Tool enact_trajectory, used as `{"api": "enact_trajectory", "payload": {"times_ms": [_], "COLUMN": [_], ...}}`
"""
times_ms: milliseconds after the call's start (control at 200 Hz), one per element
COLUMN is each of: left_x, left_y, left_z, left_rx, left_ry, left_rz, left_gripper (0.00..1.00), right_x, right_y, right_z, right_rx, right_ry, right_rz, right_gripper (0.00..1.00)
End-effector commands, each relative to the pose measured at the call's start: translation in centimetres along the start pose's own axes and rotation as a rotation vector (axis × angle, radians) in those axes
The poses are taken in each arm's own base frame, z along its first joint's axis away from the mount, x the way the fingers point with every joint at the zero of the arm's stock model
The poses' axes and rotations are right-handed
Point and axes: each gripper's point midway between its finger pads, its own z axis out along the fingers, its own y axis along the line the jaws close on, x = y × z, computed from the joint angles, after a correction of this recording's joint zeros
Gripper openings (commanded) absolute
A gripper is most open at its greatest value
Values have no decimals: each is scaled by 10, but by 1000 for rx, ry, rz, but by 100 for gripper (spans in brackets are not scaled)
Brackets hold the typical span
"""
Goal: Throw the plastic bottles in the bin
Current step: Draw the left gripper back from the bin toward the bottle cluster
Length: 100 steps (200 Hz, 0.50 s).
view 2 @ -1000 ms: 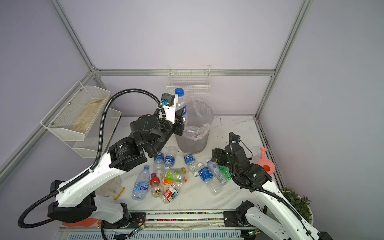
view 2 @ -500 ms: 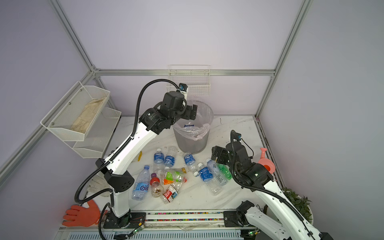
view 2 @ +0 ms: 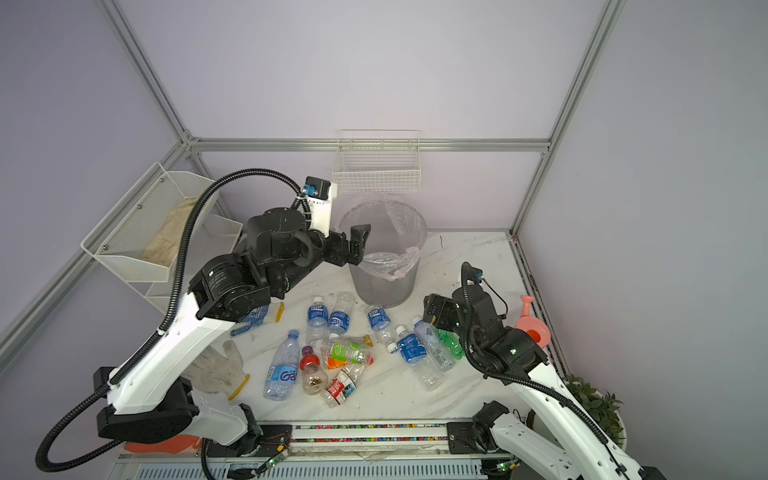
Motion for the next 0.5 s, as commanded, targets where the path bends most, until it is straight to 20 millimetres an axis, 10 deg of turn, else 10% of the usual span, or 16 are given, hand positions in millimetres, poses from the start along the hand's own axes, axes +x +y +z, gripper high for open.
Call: {"api": "enact_trajectory", "payload": {"times_ms": [0, 275, 495], "left_x": [16, 70, 158], "left_y": [14, 49, 83], "left_z": [-8, -35, -49], "left_rx": [-43, -105, -228], "left_ry": [-2, 53, 213], "left_rz": [-38, -124, -240], "left_gripper": [100, 100, 100], "right_x": [9, 11, 13], "right_y": [-6, -4, -4], "right_z": [2, 7, 8], "right_rx": [17, 8, 3], "right_ry": [25, 39, 40], "right_rz": [1, 0, 4], "right_gripper": [97, 97, 97]}}
